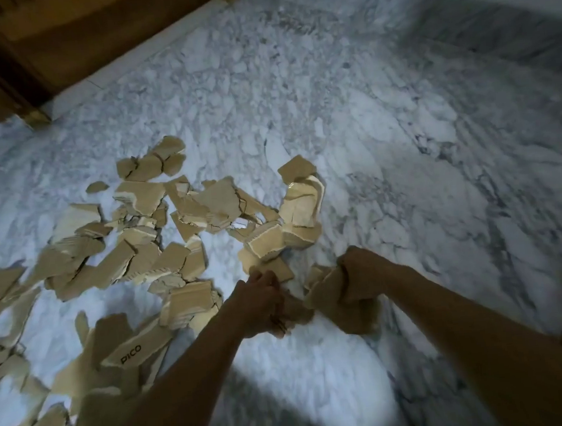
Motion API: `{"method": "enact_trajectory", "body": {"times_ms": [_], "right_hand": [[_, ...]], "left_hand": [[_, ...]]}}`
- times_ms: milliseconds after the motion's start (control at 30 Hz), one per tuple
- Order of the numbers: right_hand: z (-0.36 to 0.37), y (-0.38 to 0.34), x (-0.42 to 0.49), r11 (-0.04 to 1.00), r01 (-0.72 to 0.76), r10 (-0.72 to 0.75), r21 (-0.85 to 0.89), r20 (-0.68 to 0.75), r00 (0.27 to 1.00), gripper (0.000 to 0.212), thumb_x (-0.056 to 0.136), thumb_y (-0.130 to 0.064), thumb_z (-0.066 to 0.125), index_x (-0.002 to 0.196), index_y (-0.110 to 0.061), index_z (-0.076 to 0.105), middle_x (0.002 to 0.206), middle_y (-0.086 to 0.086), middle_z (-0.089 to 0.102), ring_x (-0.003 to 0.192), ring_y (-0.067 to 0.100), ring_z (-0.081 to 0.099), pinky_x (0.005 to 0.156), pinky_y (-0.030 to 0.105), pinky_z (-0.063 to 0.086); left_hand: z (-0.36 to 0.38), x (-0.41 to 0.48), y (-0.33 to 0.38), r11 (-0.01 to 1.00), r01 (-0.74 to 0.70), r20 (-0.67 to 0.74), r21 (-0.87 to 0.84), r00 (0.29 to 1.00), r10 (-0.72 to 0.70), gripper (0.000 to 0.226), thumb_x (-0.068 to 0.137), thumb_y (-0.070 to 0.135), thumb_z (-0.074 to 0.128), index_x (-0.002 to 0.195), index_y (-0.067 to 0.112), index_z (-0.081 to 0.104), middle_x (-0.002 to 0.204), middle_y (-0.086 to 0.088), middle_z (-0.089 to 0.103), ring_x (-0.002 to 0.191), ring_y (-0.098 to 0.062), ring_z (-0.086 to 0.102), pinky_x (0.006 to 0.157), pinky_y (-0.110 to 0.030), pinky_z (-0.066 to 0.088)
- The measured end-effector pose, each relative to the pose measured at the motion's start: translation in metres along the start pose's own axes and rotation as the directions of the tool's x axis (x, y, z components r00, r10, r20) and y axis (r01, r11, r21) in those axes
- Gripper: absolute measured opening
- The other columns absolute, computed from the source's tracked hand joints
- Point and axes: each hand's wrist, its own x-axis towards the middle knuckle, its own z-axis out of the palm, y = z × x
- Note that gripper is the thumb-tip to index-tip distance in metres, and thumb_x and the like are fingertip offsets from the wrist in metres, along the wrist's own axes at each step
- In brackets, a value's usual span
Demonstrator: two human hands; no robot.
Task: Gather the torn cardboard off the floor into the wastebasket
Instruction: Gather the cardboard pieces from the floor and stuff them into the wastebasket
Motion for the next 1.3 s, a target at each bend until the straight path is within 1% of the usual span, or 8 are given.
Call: {"method": "enact_trajectory", "body": {"times_ms": [133,233,500,667,800,967,1133,1300], "right_hand": [[0.029,-0.026,0.008,0.999,-0.051,0.049,-0.018,-0.123,0.991,0.059,0.072,-0.046,0.073,0.121,-0.019,0.053,0.121,0.009,0.044,0.111,0.038,0.053,0.089,0.045,0.05],[0.04,-0.03,0.017,0.997,-0.077,0.079,0.019,-0.176,0.981,0.049,0.082,-0.039,0.069,0.12,-0.019,0.046,0.12,0.006,0.054,0.111,0.033,0.059,0.088,0.042,0.049],[0.038,-0.021,0.028,0.992,-0.12,0.122,0.027,-0.084,0.989,0.042,0.083,-0.036,0.071,0.118,-0.015,0.06,0.119,0.008,0.064,0.112,0.027,0.063,0.091,0.036,0.05],[0.004,-0.013,0.032,0.997,-0.071,0.07,0.041,0.006,0.997,0.062,0.077,-0.042,0.079,0.126,-0.009,0.06,0.125,0.012,0.062,0.114,0.028,0.062,0.092,0.033,0.05],[-0.052,-0.015,0.055,0.98,-0.091,0.128,0.178,-0.211,0.969,0.055,0.072,-0.041,0.079,0.115,-0.01,0.066,0.119,0.014,0.065,0.109,0.031,0.063,0.087,0.033,0.05],[-0.069,-0.03,0.083,0.941,-0.084,0.198,0.327,-0.331,0.923,0.106,0.041,-0.066,0.064,0.133,-0.015,0.054,0.125,0.013,0.057,0.116,0.033,0.058,0.091,0.036,0.053],[-0.048,-0.041,0.097,0.859,-0.052,0.275,0.509,-0.374,0.886,0.079,0.072,-0.042,0.081,0.14,-0.018,0.047,0.13,0.01,0.06,0.121,0.032,0.057,0.088,0.035,0.046],[-0.037,-0.032,0.097,0.815,-0.003,0.24,0.58,-0.332,0.912,0.091,0.064,-0.043,0.086,0.142,-0.02,0.046,0.137,0.007,0.055,0.126,0.03,0.052,0.092,0.035,0.044]], "left_hand": [[0.004,-0.008,-0.007,0.998,-0.062,-0.011,0.01,0.998,0.062,0.067,0.064,0.058,0.078,0.123,0.035,0.058,0.139,0.006,0.039,0.126,-0.023,0.038,0.088,-0.041,0.05],[0.012,-0.002,-0.002,0.994,-0.107,-0.079,0.037,0.991,0.11,0.068,0.068,0.047,0.08,0.129,0.031,0.054,0.142,0.003,0.039,0.125,-0.026,0.041,0.088,-0.042,0.051],[0.007,0.012,0.004,0.992,0.12,-0.016,0.024,0.993,-0.12,0.093,0.064,0.049,0.082,0.138,0.019,0.033,0.136,-0.006,0.042,0.122,-0.03,0.043,0.095,-0.044,0.037],[0.011,0.009,0.001,0.989,0.128,0.025,0.079,0.991,-0.13,0.07,0.075,0.049,0.073,0.133,0.022,0.046,0.13,-0.005,0.05,0.124,-0.029,0.042,0.098,-0.044,0.035],[0.003,0.008,0.002,0.993,0.053,0.081,-0.103,0.996,-0.045,0.037,0.085,0.036,0.069,0.115,0.021,0.056,0.115,-0.006,0.067,0.105,-0.024,0.065,0.088,-0.034,0.051],[-0.001,0.004,-0.02,0.938,0.117,0.107,-0.326,0.99,-0.087,0.06,0.073,0.047,0.078,0.123,0.025,0.056,0.122,0.0,0.063,0.111,-0.019,0.06,0.091,-0.033,0.049],[0.0,0.003,-0.052,0.872,0.121,-0.028,-0.474,0.988,-0.153,0.042,0.068,0.054,0.072,0.094,0.025,0.06,0.092,0.006,0.068,0.086,-0.011,0.066,0.073,-0.029,0.053],[0.019,-0.002,-0.057,0.71,0.124,-0.028,-0.693,0.98,-0.198,0.046,0.062,0.051,0.078,0.097,0.024,0.064,0.084,0.008,0.071,0.071,-0.007,0.069,0.063,-0.035,0.058]]}}
